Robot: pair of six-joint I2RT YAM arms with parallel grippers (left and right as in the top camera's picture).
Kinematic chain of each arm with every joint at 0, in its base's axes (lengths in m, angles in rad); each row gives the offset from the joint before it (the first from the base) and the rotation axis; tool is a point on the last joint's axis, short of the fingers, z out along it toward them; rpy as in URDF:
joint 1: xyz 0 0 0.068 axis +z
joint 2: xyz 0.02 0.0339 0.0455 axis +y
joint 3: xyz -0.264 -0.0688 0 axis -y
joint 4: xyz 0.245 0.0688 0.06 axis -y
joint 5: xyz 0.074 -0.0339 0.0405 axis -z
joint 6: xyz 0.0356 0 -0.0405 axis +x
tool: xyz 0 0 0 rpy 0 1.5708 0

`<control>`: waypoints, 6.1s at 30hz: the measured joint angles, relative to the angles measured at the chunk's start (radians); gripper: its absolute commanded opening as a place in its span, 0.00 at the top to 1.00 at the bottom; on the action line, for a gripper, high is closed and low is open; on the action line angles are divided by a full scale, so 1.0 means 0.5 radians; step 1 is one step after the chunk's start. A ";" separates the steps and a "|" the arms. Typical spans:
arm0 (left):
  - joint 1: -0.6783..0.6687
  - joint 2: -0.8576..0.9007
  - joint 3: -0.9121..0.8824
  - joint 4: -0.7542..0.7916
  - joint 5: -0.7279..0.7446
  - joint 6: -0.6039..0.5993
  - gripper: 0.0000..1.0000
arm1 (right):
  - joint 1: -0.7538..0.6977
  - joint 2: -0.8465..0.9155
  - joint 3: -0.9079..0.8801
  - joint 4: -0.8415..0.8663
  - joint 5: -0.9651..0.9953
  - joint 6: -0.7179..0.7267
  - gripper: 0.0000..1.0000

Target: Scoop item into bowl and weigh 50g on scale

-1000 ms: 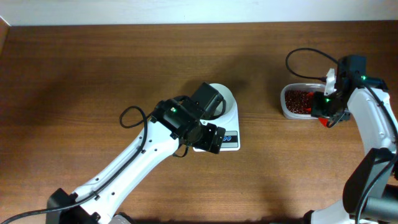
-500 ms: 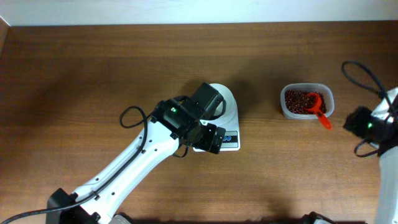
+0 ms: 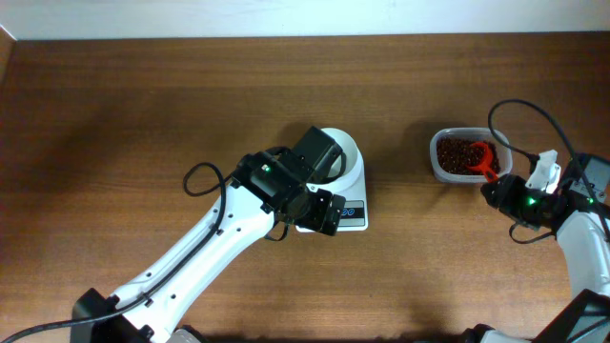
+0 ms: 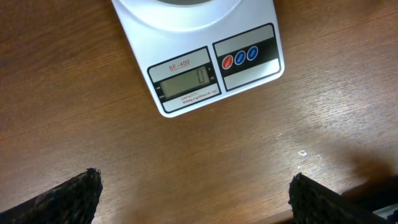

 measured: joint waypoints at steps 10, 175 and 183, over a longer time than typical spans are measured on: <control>0.000 0.000 0.000 -0.001 0.000 0.000 0.01 | 0.008 0.000 0.000 0.256 -0.127 -0.029 0.94; 0.000 -0.001 0.000 -0.005 0.000 0.000 0.01 | 0.639 0.977 1.458 -0.974 0.887 -0.472 0.74; 0.000 -0.001 0.000 -0.005 0.000 0.000 0.01 | 0.639 0.977 1.458 -0.948 0.887 -0.464 0.52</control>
